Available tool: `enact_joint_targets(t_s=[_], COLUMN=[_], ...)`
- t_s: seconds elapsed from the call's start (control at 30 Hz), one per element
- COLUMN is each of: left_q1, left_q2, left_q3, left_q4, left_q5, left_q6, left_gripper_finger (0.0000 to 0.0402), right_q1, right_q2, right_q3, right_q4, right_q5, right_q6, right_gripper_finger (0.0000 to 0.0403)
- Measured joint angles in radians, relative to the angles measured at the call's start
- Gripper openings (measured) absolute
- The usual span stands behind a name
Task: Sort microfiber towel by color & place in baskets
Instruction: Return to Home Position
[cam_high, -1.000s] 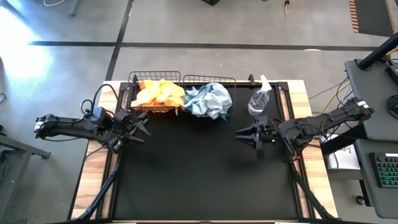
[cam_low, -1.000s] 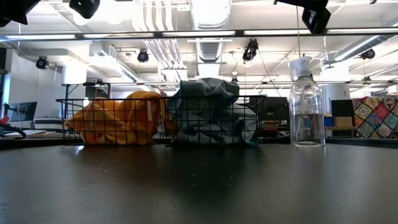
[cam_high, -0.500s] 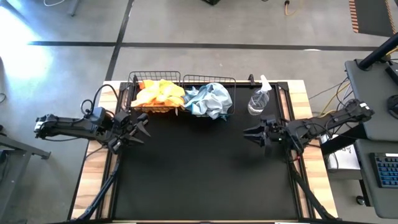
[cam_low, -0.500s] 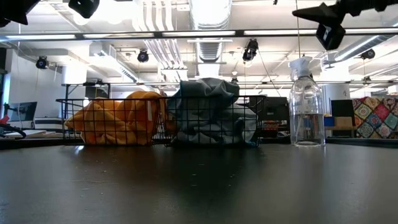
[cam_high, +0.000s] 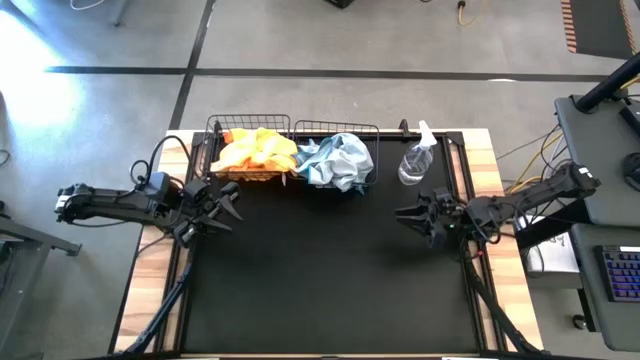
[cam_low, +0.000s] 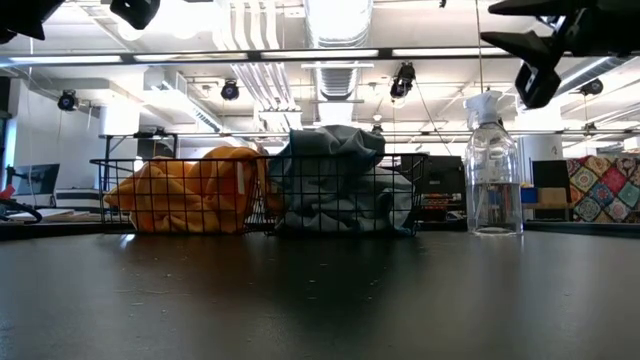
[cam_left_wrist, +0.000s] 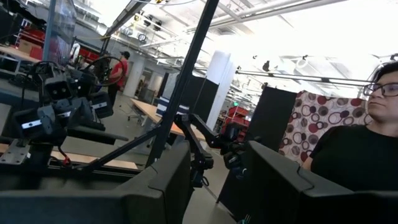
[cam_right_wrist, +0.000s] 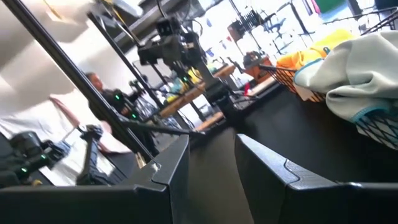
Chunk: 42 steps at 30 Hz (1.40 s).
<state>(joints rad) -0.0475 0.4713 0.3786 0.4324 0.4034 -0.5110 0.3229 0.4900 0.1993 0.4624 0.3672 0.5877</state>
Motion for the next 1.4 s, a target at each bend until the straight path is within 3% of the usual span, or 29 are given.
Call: enact_joint_targets(t_s=[0.27, 0.97, 1.17, 1.4], left_q1=[0.0, -0.006, -0.006, -0.006], left_q2=[0.0, -0.003, -0.003, -0.008], left_q3=[0.0, 0.0, -0.004, -0.04], left_q4=[-0.001, -0.003, -0.01, -0.007], left_q5=[0.001, 0.027, 0.032, 0.033], left_q6=[0.0, 0.0, 0.104, 0.117], left_gripper_finger=[0.0141, 0.0141, 0.0141, 0.0141], right_q1=[0.0, 0.0, 0.0, 0.0], right_q2=[0.001, 0.001, 0.001, 0.001], right_q3=[-0.082, -0.175, -0.177, -0.177], right_q4=[0.149, 0.221, 0.224, 0.223], right_q5=[0.0, 0.0, 0.0, 0.0], right_q6=[0.0, 0.023, 0.018, 0.014], right_gripper_finger=[0.0123, 0.0123, 0.0123, 0.0123])
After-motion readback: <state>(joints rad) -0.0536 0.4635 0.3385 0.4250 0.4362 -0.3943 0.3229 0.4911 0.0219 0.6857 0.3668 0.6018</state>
